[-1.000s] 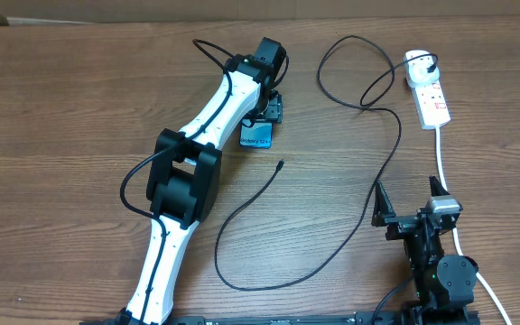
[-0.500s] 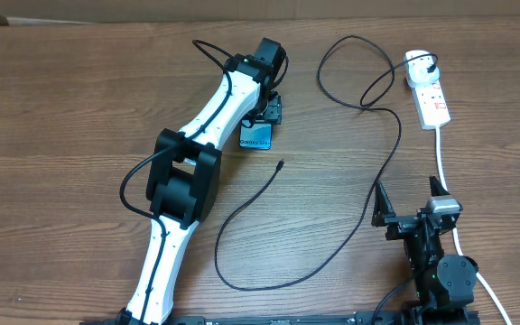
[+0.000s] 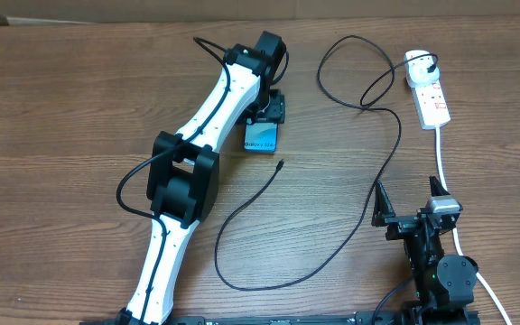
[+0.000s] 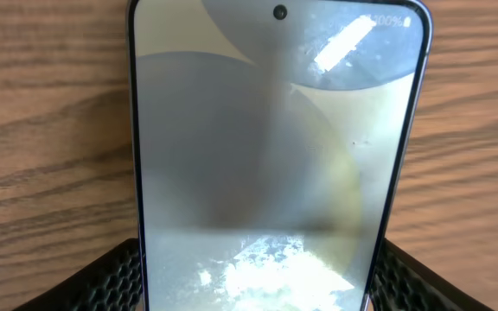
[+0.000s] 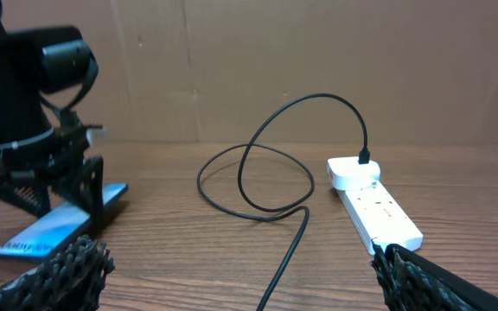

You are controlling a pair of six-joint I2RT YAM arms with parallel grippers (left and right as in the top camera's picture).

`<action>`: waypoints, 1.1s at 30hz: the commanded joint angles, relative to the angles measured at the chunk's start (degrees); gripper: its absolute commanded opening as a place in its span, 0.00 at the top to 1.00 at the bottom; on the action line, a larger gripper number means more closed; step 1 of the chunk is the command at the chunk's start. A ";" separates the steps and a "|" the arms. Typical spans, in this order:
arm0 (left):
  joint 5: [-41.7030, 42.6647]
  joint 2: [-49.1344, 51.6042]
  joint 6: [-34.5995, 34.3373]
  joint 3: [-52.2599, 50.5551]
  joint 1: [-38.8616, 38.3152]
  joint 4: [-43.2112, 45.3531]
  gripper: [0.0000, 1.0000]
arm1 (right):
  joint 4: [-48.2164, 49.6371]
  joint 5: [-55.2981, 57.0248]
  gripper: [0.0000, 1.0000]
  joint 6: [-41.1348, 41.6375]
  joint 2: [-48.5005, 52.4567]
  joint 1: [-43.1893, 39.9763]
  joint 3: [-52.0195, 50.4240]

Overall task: Plug charger to phone and switch on socket
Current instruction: 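Lift the phone with the left gripper and turn it upright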

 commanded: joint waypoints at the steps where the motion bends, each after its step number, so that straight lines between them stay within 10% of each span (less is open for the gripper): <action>1: 4.59 -0.20 0.50 4.33 0.04 -1.09 0.29 | 0.33 0.57 0.00 0.37 -0.57 0.15 -0.59; 33: 80.94 -0.24 -2.69 6.62 15.74 -1.01 0.30 | 0.33 0.57 0.00 0.37 -0.57 0.15 -0.59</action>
